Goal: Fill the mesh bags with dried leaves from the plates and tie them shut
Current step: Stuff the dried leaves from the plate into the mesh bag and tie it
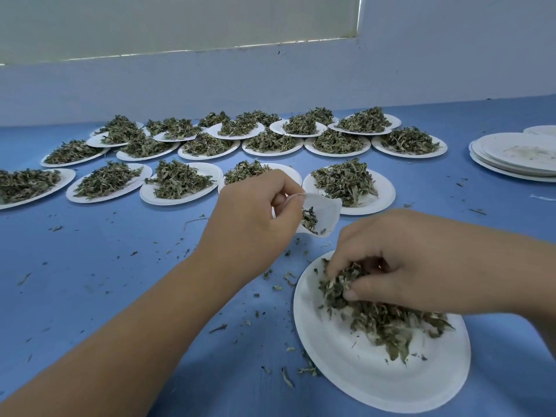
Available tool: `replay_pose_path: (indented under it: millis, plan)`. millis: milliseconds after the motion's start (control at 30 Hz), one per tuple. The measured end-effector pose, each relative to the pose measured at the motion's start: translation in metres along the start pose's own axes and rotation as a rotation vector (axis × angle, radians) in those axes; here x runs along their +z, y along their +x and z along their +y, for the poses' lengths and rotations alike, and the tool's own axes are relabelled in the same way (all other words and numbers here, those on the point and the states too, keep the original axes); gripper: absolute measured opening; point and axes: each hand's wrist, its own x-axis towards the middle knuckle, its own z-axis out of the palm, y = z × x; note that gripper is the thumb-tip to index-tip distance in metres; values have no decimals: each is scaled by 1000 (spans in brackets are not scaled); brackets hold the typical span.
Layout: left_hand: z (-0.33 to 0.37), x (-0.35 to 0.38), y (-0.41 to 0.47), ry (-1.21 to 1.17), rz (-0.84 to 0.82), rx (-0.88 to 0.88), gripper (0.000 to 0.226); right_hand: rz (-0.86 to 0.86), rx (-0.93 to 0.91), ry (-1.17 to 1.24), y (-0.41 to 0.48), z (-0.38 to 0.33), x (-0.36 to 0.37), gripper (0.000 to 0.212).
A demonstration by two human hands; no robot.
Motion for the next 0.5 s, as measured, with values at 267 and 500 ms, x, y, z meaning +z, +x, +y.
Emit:
replay_pose_path:
  millis: [267,500]
  plan:
    - [2,0,0,25,-35,-3,10,154,30,295,-4,7,-19,18]
    - [7,5,-3,32,-83,-9,11,398,150,169,3,6,-10,6]
